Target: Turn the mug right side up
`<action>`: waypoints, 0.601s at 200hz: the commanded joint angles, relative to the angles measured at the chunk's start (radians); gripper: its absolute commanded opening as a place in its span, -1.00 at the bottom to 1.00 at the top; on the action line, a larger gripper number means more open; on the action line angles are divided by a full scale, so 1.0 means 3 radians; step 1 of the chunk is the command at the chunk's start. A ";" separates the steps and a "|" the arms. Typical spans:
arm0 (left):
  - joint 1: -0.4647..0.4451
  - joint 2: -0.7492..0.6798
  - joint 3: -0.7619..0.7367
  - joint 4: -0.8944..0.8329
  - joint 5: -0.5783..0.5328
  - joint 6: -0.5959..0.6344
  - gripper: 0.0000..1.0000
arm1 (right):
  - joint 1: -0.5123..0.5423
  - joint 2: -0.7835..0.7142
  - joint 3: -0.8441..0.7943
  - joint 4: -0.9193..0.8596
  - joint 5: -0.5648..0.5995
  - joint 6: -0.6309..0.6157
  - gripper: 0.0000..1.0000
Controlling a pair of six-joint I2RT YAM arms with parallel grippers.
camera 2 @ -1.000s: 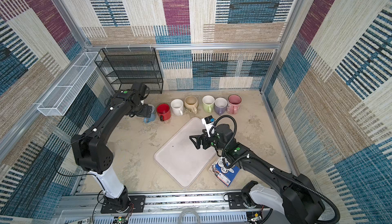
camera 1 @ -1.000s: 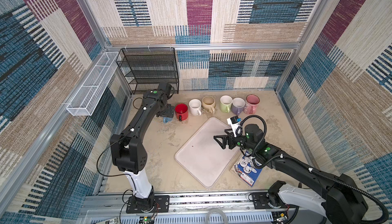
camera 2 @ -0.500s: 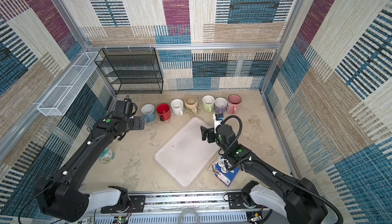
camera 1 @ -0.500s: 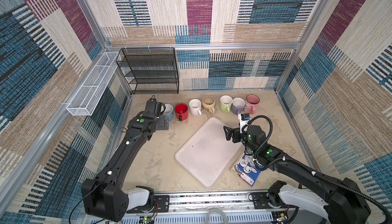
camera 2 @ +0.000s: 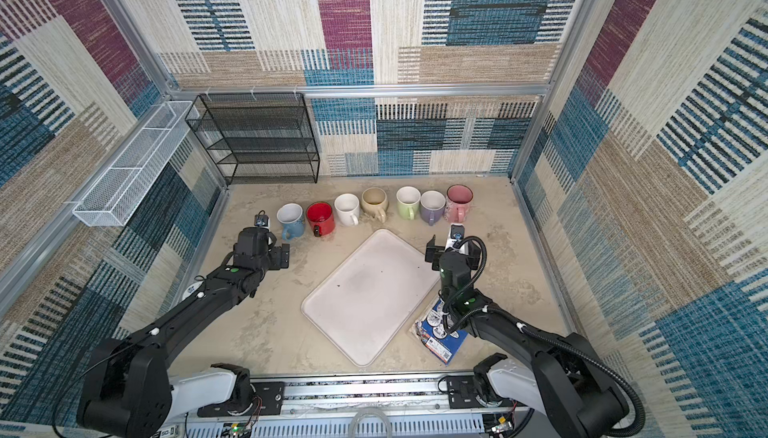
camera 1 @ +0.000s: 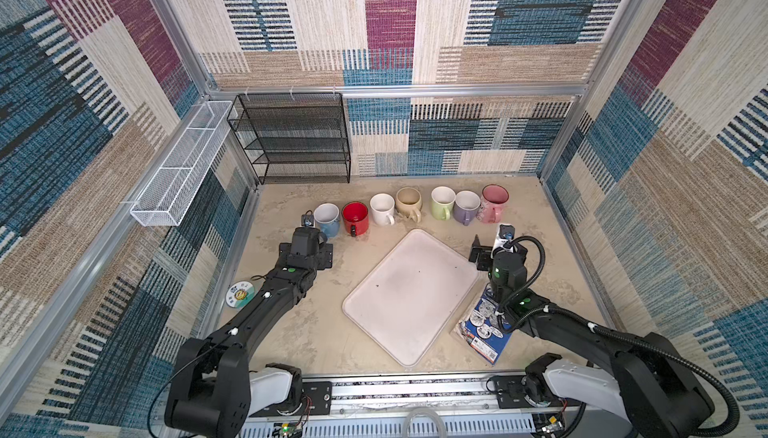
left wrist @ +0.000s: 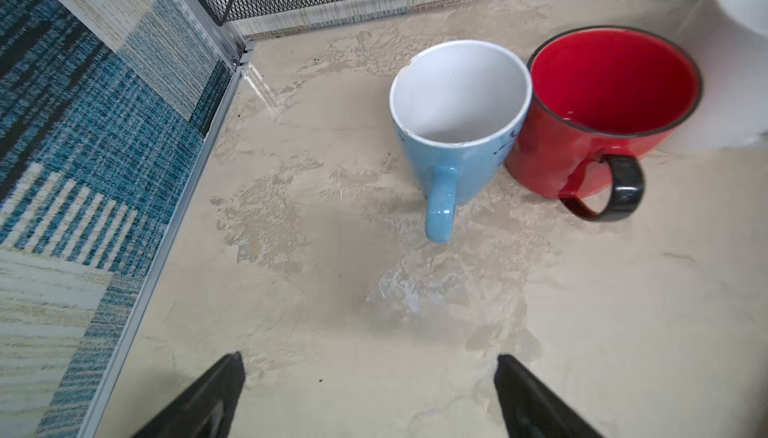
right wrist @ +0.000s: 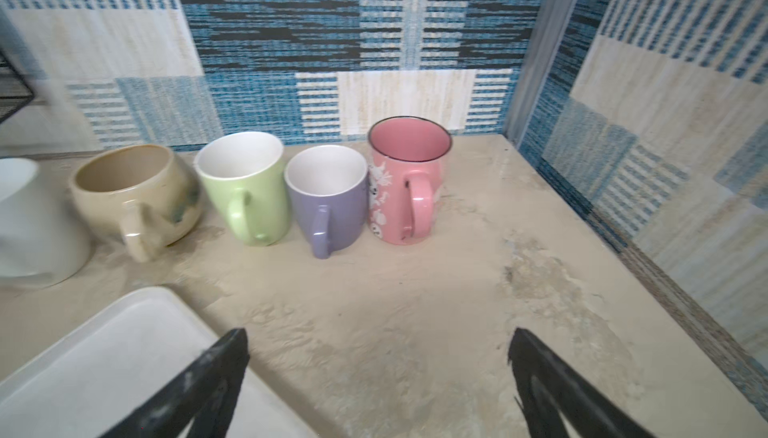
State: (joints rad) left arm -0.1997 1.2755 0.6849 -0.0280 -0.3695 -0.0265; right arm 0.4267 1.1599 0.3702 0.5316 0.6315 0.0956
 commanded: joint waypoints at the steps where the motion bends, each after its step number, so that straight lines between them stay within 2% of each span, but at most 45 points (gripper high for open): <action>1: 0.0126 0.0101 -0.0198 0.0805 0.0193 0.0146 0.98 | -0.0210 0.0104 0.0043 0.0265 0.0119 0.0042 1.00; 38: 0.0288 0.0365 -0.0389 0.1388 0.0298 0.0185 0.98 | -0.0565 0.0362 -0.0120 0.0690 0.0032 0.0070 1.00; 64: 0.0328 0.0633 -0.0431 0.1745 0.0394 0.0247 0.97 | -0.0678 0.0508 -0.0449 0.1445 -0.0013 0.0096 1.00; 74: 0.0328 0.0681 -0.0336 0.1616 0.0363 0.0276 0.97 | -0.0691 0.0570 -0.0572 0.1801 -0.0010 0.0051 1.00; 85: 0.0328 0.0748 -0.0425 0.1915 0.0352 0.0338 0.97 | -0.0700 0.0599 -0.0520 0.1734 0.0011 0.0055 1.00; 98: 0.0337 0.0788 -0.0567 0.2284 0.0296 0.0313 0.98 | -0.0712 0.0603 -0.0559 0.1852 -0.0040 -0.0047 1.00; 120: 0.0424 0.0765 -0.0622 0.2333 0.0393 0.0226 0.98 | -0.0734 0.0552 -0.0863 0.2484 -0.0171 -0.0312 1.00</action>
State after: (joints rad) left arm -0.0933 1.5070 0.5102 0.5419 -0.2775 0.0380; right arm 0.2123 1.3361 0.1799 1.0248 0.6239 0.0803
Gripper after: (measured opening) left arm 0.987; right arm 0.999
